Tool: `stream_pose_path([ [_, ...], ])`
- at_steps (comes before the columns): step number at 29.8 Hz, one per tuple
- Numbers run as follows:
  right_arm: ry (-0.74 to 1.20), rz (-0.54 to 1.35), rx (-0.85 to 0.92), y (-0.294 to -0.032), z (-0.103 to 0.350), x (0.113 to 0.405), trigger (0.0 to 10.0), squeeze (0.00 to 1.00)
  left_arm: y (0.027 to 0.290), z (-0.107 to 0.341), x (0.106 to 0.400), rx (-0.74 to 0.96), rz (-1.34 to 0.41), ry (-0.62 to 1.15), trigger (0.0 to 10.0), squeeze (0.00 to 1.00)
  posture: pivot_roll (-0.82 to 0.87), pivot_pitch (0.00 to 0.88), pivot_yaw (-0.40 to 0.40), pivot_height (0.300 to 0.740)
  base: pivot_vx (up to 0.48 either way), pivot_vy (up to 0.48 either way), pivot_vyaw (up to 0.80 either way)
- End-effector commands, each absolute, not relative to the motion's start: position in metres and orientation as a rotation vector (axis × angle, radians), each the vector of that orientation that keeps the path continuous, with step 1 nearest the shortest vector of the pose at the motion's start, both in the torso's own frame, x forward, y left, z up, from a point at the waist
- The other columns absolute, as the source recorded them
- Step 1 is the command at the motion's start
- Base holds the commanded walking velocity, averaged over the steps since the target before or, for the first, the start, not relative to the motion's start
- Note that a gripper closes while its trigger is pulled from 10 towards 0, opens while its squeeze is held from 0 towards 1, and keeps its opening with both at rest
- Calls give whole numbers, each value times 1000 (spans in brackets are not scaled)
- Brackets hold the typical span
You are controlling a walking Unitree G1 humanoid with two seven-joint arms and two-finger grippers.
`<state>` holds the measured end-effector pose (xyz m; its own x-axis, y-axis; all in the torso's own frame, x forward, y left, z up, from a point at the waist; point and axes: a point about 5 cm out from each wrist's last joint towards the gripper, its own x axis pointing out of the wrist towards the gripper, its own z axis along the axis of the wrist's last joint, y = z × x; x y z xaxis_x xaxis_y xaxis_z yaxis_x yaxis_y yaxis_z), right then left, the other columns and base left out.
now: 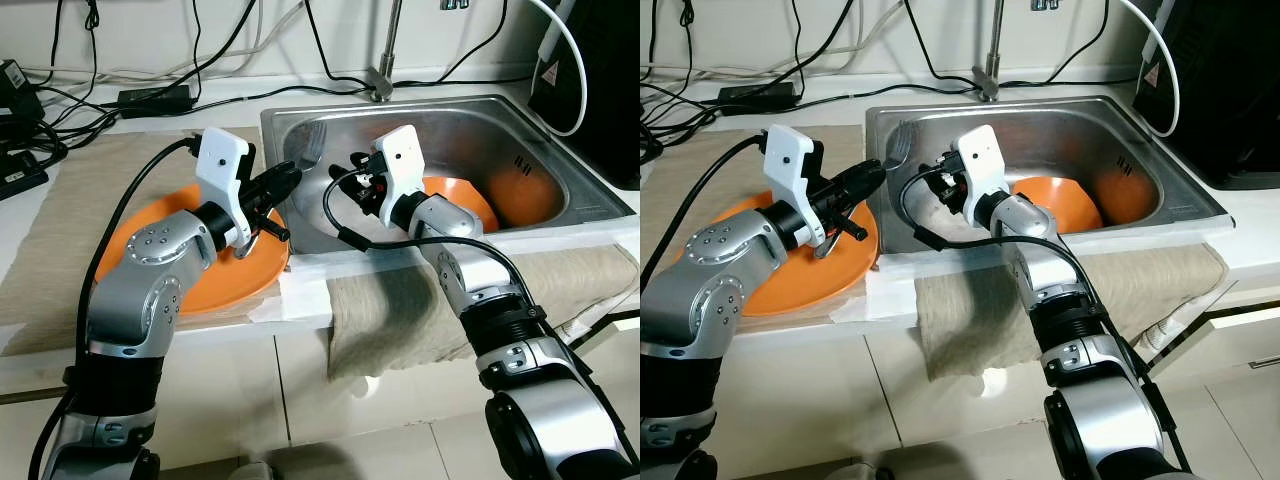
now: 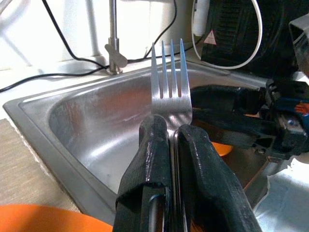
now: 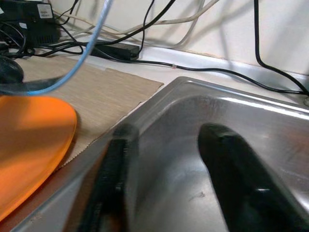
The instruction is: Kitchen organization
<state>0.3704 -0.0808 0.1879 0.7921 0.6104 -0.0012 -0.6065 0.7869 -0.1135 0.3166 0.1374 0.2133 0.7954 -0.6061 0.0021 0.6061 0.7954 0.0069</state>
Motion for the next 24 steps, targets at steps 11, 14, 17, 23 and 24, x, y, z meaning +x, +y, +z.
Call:
stream_pose_path([
  [11, -86, 705, -124, -74, 203, 370, 10000, 1000, 133, 212, 318, 20, -663, -14, 0, 0, 24, 0, 7, 740, 0, 0, 0],
  [14, -88, 713, -121, -73, 204, 369, 10000, 1000, 132, 211, 318, 17, -664, -16, 0, 0, 21, 0, 6, 740, 0, 0, 0],
  [17, -82, 733, -90, -70, 205, 369, 10000, 1000, 130, 211, 319, 12, -665, -22, 0, 0, 21, 0, 5, 740, 0, 0, 0],
  [23, -91, 778, -56, -60, 209, 368, 10000, 1000, 126, 212, 319, 6, -674, -34, 0, 0, 24, 0, 4, 740, 0, 0, 0],
  [24, -94, 782, -59, -58, 210, 368, 10000, 1000, 125, 213, 319, 5, -676, -36, 0, 0, 25, 0, 4, 740, 0, 0, 0],
])
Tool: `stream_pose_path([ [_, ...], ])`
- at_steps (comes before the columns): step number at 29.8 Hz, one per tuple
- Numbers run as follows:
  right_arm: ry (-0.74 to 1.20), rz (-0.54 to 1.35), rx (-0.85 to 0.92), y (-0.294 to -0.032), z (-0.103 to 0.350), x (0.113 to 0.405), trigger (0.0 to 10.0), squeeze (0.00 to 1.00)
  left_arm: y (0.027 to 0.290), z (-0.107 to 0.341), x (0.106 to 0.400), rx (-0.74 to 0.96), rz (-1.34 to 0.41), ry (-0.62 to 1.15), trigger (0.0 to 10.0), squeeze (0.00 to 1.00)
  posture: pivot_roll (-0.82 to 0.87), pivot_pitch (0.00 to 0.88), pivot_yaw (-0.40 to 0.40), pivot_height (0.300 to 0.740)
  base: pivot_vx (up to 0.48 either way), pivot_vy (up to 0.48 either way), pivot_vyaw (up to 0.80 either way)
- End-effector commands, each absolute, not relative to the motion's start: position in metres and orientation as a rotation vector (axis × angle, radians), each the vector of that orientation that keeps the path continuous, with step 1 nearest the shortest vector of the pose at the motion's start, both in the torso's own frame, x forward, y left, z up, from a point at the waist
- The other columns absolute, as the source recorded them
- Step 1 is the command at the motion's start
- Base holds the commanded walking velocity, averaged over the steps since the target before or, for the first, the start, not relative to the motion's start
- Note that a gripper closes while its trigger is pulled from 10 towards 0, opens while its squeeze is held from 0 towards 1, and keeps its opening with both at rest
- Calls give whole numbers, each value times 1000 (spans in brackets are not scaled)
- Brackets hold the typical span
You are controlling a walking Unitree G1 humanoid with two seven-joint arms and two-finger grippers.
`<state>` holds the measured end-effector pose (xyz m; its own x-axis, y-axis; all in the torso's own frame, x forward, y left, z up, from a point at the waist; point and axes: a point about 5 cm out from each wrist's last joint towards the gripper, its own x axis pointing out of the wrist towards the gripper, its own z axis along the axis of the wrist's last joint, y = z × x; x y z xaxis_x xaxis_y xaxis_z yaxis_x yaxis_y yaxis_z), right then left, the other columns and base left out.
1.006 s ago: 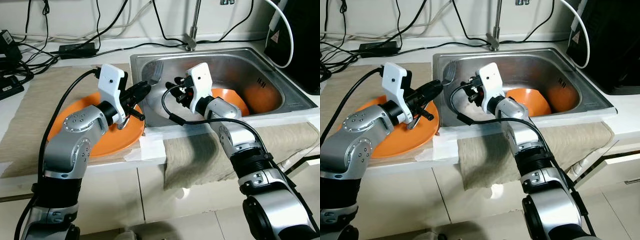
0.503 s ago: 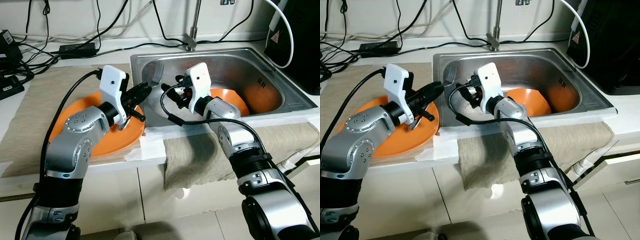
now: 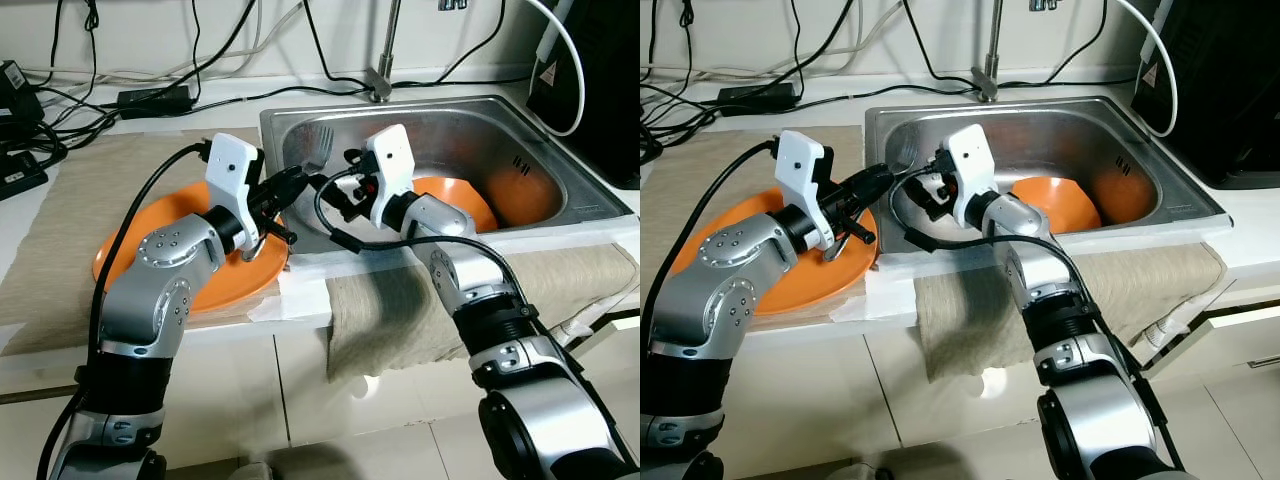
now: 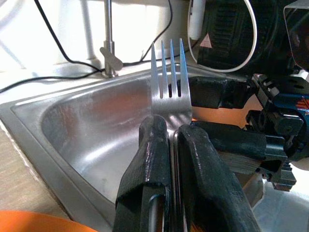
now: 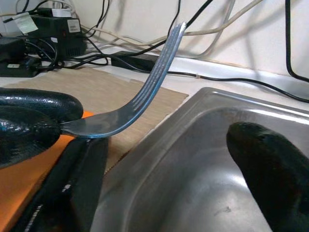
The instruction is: Kitchen organization
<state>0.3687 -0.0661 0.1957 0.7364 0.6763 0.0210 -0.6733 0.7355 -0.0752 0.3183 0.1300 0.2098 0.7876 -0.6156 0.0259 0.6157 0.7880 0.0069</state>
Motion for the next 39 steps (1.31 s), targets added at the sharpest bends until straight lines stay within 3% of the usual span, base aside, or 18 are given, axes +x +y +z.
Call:
stream_pose_path([
  [1, -94, 782, -59, -58, 210, 368, 10000, 1000, 125, 213, 319, 5, -676, -36, 0, 0, 25, 0, 4, 740, 0, 0, 0],
  [3, -99, 773, -72, -55, 211, 370, 10000, 1000, 123, 213, 317, 2, -687, -46, 0, 0, 26, 0, 3, 740, 0, 0, 0],
  [4, -99, 769, -74, -55, 211, 371, 10000, 745, 122, 214, 316, 3, -695, -51, 0, 0, 26, 0, 2, 740, 0, 0, 0],
  [5, -99, 769, -74, -55, 211, 371, 10000, 745, 122, 214, 316, 3, -695, -51, 0, 0, 26, 0, 2, 740, 0, 0, 0],
  [6, -98, 755, -69, -55, 211, 373, 10000, 0, 119, 216, 314, -8, -709, -63, 0, 0, 27, 0, 1, 740, 0, 0, 0],
  [16, -102, 771, -60, -53, 214, 374, 10000, 0, 115, 214, 308, -12, -736, -72, 0, 0, 33, 0, 1, 740, 0, 0, 0],
  [32, -72, 832, -85, -71, 214, 369, 10000, 0, 156, 208, 339, 24, -518, -72, 0, 0, 19, 3, 6, 740, 0, 0, 0],
  [39, -69, 828, -129, -81, 221, 373, 10000, 0, 162, 196, 343, 15, -519, -49, 0, 0, 15, 0, 3, 740, 0, 0, 0],
])
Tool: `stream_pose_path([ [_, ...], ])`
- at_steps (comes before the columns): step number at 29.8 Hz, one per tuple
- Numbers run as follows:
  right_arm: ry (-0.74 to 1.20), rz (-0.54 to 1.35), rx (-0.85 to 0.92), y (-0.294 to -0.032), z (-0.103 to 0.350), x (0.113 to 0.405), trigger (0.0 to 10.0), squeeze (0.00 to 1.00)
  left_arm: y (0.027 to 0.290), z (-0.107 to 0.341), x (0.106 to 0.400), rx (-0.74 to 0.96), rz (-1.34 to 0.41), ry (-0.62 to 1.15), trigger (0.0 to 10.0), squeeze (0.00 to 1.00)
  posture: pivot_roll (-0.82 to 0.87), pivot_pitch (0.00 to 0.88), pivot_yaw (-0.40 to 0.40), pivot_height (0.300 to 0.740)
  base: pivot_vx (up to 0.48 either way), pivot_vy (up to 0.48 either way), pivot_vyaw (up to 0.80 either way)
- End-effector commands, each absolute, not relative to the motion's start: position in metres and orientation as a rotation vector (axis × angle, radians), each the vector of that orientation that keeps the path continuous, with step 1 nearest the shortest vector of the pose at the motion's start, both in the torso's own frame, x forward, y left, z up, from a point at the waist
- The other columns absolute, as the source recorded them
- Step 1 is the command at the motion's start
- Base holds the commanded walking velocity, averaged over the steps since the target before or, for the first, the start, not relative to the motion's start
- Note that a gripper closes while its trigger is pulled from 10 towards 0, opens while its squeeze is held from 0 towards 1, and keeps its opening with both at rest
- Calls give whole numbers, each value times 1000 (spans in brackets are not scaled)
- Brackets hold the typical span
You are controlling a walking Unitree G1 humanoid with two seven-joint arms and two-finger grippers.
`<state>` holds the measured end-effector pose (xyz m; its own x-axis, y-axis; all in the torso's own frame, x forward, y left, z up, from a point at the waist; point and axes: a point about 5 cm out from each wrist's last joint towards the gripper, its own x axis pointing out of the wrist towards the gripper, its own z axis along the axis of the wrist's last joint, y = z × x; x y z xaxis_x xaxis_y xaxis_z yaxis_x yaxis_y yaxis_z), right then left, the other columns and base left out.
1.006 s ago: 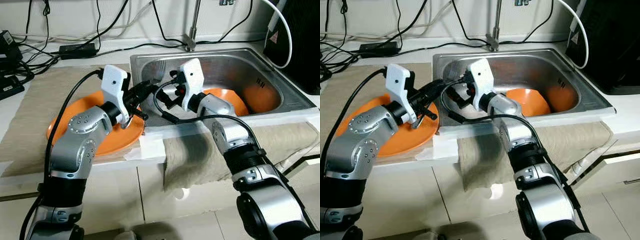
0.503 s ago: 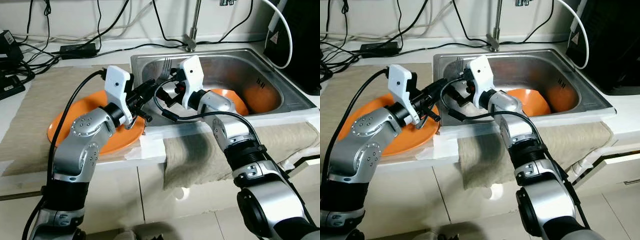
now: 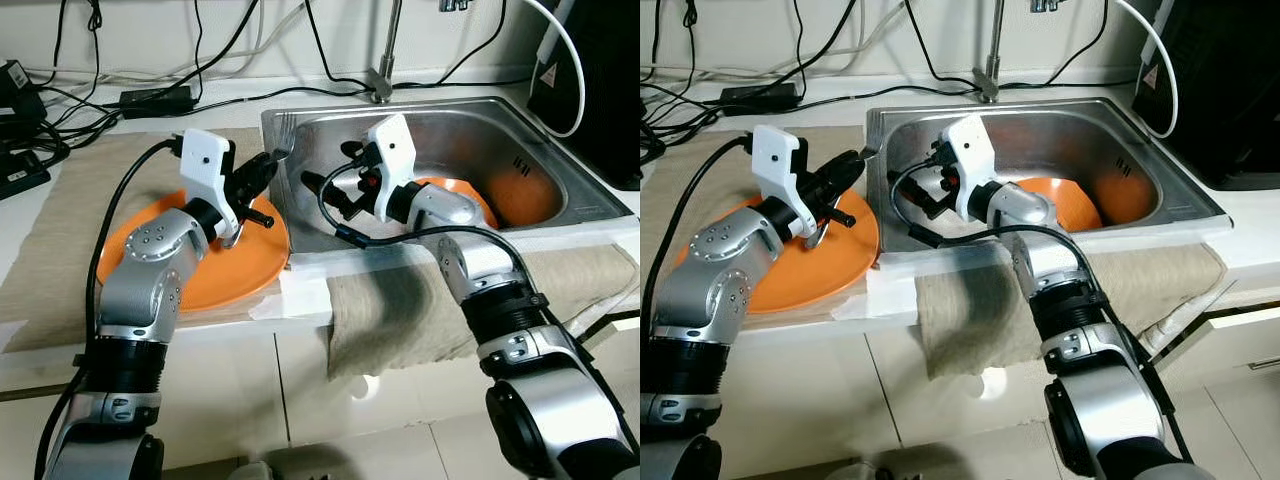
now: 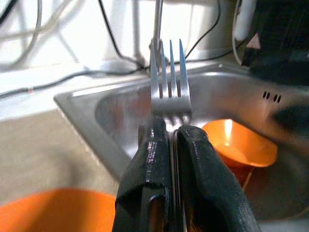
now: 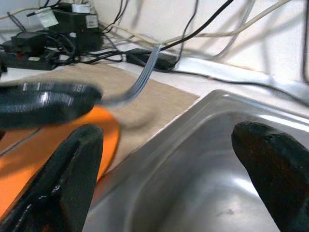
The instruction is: Kitchen organization
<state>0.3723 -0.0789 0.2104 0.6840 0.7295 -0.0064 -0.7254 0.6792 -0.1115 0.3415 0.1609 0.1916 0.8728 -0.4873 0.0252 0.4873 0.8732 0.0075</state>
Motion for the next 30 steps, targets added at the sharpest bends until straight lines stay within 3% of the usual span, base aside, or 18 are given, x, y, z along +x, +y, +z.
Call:
stream_pose_path([
  [1, -69, 828, -129, -81, 221, 373, 10000, 0, 162, 196, 343, 15, -519, -49, 0, 0, 15, 0, 3, 740, 0, 0, 0],
  [9, -66, 813, -134, -87, 229, 377, 10000, 0, 153, 185, 336, 50, -664, 0, 0, 0, 13, 0, 2, 740, 0, 0, 0],
  [30, 28, 830, -77, -76, 219, 379, 10000, 0, 137, 209, 338, -70, -731, -112, 0, 0, 16, 0, -5, 740, 0, 0, 0],
])
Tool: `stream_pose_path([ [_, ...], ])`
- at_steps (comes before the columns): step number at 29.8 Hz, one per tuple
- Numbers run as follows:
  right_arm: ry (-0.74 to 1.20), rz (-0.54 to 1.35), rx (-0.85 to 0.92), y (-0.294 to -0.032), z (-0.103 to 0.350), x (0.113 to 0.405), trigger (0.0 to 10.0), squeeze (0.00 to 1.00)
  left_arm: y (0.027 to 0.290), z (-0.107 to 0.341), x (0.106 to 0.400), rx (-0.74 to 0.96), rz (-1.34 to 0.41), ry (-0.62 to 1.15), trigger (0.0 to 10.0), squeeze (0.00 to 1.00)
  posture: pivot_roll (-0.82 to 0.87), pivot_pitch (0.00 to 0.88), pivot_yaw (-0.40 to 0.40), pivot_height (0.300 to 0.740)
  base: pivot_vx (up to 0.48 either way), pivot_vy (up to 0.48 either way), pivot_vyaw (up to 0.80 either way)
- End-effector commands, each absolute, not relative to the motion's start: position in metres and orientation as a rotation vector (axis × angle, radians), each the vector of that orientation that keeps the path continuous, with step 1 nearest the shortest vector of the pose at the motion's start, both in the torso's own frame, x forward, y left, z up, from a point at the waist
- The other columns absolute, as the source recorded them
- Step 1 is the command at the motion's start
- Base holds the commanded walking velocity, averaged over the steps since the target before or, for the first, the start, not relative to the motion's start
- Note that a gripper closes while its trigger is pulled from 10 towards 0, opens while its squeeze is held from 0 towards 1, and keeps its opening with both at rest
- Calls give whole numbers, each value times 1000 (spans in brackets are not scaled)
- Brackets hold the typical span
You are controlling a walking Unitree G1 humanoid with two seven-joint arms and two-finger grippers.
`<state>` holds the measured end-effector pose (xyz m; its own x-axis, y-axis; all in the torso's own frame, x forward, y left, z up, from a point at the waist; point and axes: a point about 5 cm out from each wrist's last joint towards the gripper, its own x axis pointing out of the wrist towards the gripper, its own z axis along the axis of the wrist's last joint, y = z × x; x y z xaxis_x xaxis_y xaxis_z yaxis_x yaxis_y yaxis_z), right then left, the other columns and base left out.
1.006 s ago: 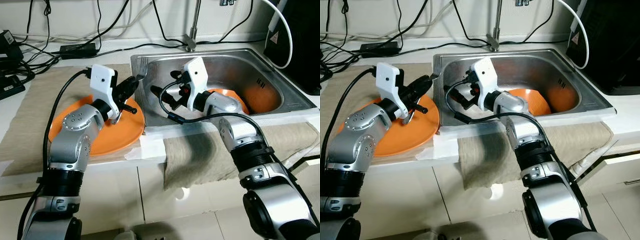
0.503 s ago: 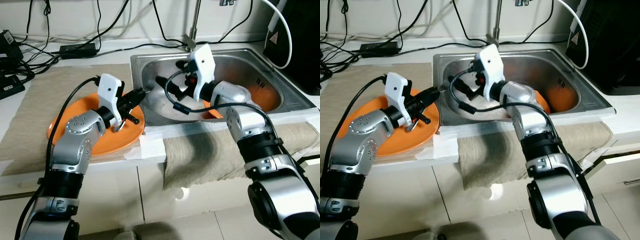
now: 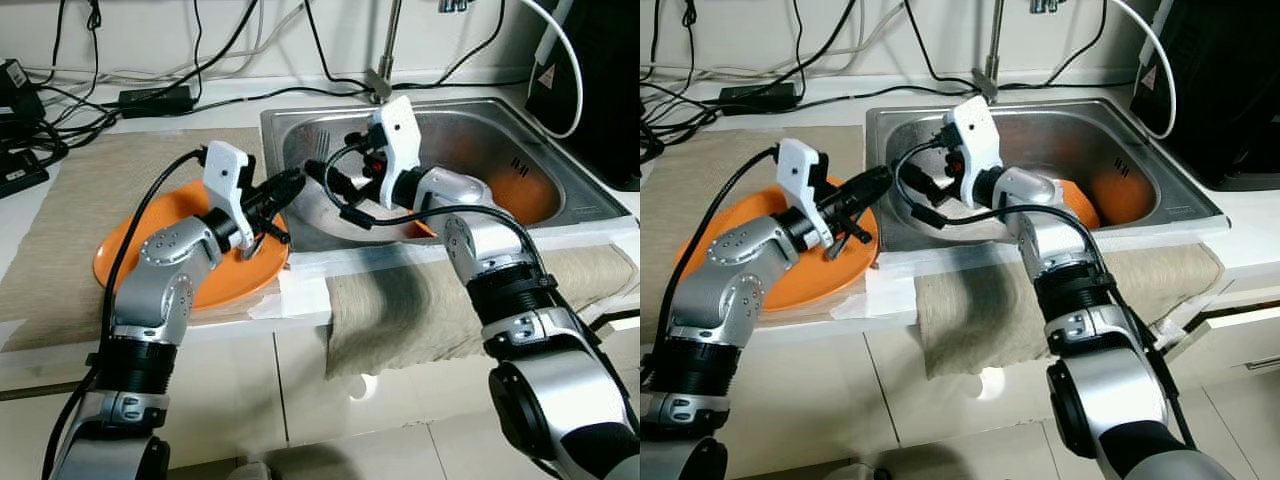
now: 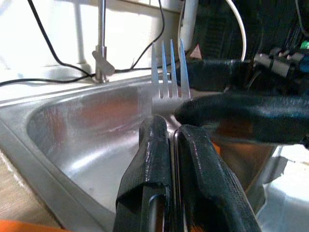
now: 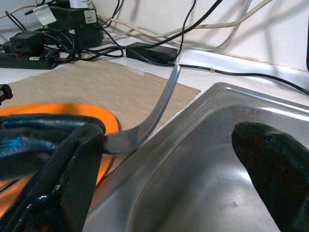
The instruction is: Kitchen organization
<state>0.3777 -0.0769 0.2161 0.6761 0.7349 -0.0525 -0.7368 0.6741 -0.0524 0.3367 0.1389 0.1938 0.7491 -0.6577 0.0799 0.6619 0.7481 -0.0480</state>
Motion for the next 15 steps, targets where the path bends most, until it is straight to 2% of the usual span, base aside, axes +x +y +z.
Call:
stream_pose_path([
  [1, 26, 833, -78, -75, 220, 379, 10000, 0, 136, 212, 337, -76, -732, -120, 0, 0, 16, 0, -5, 740, 0, 0, 0],
  [15, -3, 827, -57, -71, 229, 383, 10000, 0, 122, 228, 326, -155, -804, -185, 0, 0, 21, 0, -10, 740, 0, 0, 0],
])
